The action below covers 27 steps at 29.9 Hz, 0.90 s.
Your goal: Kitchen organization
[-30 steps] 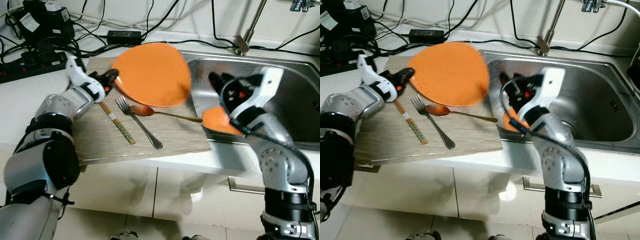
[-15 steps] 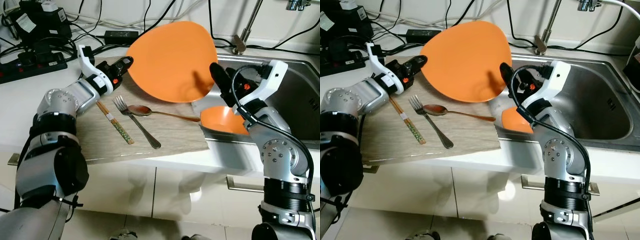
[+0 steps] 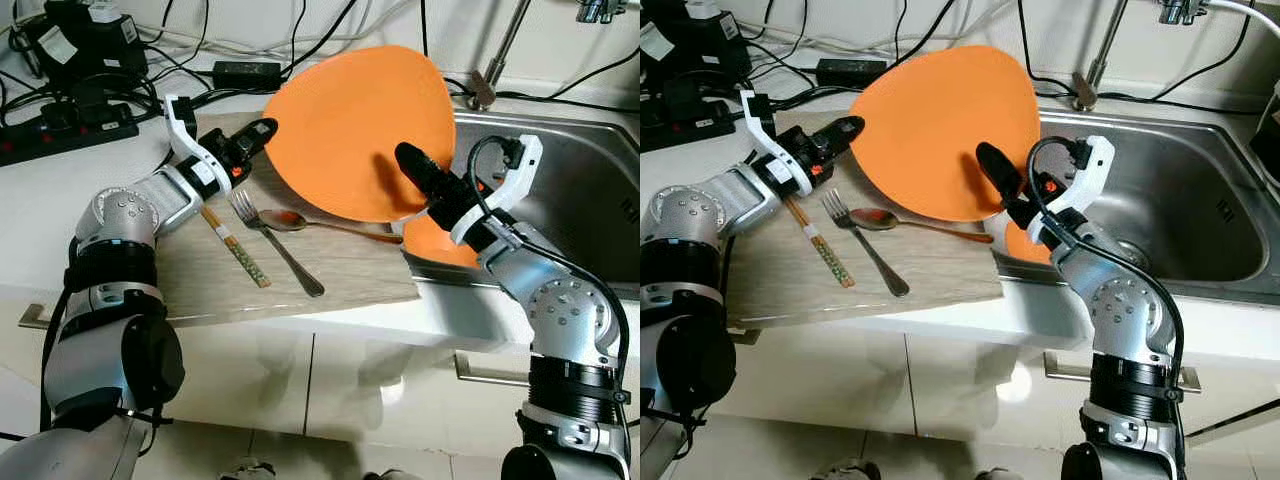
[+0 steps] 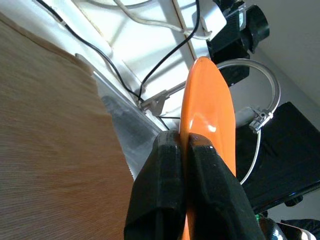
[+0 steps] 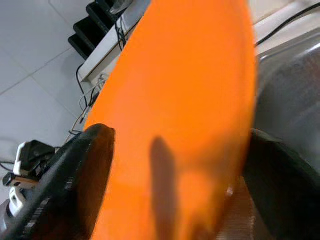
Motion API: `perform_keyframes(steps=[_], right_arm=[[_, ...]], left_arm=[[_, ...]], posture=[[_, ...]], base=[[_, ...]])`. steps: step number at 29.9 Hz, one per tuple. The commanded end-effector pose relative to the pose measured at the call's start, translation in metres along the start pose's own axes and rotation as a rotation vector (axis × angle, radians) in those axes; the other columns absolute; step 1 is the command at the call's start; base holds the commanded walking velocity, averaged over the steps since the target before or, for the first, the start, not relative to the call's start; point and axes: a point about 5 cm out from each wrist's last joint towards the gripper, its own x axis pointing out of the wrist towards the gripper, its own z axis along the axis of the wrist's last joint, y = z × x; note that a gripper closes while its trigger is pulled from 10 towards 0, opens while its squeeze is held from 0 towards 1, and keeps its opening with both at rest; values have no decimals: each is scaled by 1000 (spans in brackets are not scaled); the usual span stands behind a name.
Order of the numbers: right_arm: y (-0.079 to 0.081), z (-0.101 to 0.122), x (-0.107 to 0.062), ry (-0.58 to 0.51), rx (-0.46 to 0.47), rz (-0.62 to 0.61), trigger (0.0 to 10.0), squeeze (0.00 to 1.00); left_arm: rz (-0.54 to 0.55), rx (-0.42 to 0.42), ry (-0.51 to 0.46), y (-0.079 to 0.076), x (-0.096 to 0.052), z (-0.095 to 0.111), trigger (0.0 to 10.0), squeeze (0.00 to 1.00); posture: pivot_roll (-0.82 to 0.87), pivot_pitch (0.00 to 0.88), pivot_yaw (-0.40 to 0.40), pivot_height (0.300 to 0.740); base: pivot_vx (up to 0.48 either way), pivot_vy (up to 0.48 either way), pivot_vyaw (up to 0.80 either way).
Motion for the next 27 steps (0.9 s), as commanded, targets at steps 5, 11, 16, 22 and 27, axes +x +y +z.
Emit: perform_keyframes(steps=[5, 11, 16, 22, 27], right_arm=[[2, 7, -1, -23, 27, 9, 0, 0], [3, 7, -2, -31, 40, 14, 0, 0], [2, 8, -2, -37, 44, 15, 0, 0], [2, 9, -1, -38, 47, 23, 0, 0], [3, 9, -1, -45, 58, 27, 0, 0]], left_arm=[[-51, 15, -30, -9, 0, 7, 0, 0], [-45, 21, -34, -9, 0, 9, 0, 0], [-52, 29, -35, -11, 1, 9, 0, 0], [-52, 42, -36, -12, 1, 10, 0, 0], [-51, 46, -37, -12, 0, 10, 0, 0]], posture=[[-43, 6, -35, 740], [-44, 4, -33, 740], [-44, 0, -35, 740], [-43, 0, -38, 740], [-40, 0, -40, 740]], base=[[0, 0, 0], [0, 0, 0], [0, 0, 0], [0, 0, 0], [0, 0, 0]])
